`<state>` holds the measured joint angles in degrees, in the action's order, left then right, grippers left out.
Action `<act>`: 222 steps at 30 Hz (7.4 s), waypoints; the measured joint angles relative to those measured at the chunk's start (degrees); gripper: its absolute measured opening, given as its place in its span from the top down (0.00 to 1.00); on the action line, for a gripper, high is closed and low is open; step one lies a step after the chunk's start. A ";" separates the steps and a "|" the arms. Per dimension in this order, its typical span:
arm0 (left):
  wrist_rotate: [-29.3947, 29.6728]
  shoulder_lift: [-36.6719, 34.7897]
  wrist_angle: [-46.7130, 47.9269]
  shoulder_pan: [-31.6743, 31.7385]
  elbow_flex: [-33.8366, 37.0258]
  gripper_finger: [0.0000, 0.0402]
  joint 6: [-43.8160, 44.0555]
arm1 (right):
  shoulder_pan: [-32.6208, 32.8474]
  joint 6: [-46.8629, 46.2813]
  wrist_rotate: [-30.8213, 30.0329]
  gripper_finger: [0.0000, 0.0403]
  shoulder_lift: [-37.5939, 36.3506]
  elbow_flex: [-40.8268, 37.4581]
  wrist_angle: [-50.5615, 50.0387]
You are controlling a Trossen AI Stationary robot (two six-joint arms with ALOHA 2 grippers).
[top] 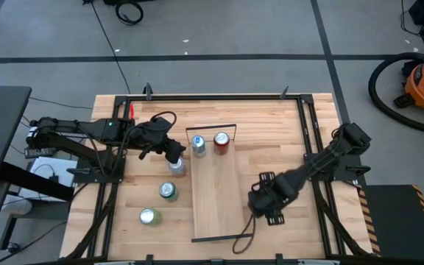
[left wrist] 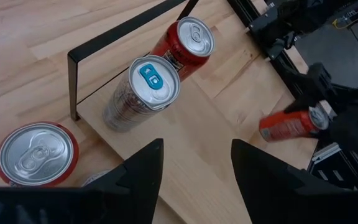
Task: Place canned beverage on shelf
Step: Put the bottom red soda can on the shelf, then put the red soda can on the shelf
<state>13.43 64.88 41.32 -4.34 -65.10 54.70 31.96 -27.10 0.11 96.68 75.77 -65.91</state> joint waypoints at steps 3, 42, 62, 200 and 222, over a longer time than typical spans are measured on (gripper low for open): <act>-0.44 0.00 0.00 0.00 0.00 0.51 0.00 | -2.87 3.30 1.20 0.21 0.02 -0.02 -1.72; -4.69 -0.20 1.09 0.04 0.00 0.51 -7.98 | -26.82 26.53 0.70 0.20 13.82 27.15 -5.48; -5.61 -4.68 15.93 0.04 -0.02 0.51 -7.93 | -30.25 27.54 -3.09 0.20 15.74 26.82 -3.31; -15.48 9.43 15.14 18.60 -0.07 0.15 -35.44 | -29.43 14.45 -6.72 0.10 -0.35 26.53 -2.89; -20.80 19.11 14.16 23.74 -0.07 0.15 -53.48 | -25.74 8.46 -10.86 0.10 -0.35 26.49 -3.69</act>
<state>-7.37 83.99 55.48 19.40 -65.17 1.22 6.22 -18.64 -10.75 96.33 102.26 -69.60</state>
